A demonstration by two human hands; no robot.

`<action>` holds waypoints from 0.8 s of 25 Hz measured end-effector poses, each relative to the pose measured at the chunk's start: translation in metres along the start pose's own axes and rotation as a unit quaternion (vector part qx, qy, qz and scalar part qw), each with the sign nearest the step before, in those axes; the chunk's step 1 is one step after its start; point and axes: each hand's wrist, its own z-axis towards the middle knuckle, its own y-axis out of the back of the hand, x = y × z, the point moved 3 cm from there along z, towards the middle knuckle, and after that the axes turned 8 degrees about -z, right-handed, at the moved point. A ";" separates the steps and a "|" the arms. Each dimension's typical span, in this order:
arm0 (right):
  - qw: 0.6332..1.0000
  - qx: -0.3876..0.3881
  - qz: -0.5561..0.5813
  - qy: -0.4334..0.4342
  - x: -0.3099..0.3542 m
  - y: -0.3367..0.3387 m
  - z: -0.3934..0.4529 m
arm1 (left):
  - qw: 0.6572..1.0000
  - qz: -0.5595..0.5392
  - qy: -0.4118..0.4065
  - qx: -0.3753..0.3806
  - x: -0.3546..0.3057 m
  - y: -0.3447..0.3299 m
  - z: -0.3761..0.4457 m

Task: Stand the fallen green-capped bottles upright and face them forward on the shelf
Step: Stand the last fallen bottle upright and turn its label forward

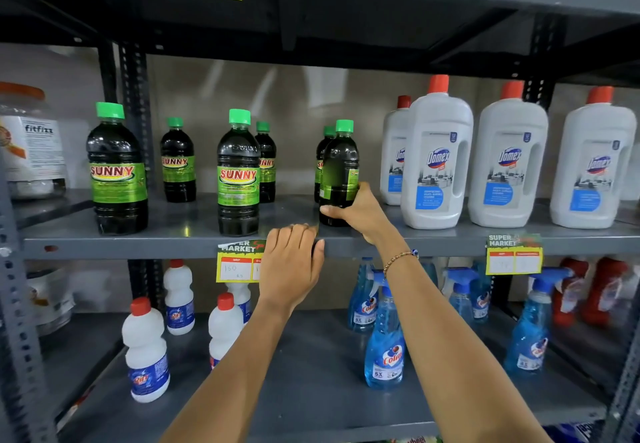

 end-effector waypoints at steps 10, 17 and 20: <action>0.999 -0.031 -0.013 -0.005 -0.003 0.001 0.003 | 1.000 0.003 0.001 0.009 0.000 -0.001 0.000; 1.000 -0.021 -0.008 -0.018 0.000 0.003 0.000 | 1.000 0.004 0.004 0.014 0.000 -0.001 -0.001; 0.998 -0.043 -0.045 0.002 0.000 0.001 -0.001 | 1.000 0.003 0.006 0.018 -0.001 0.000 0.000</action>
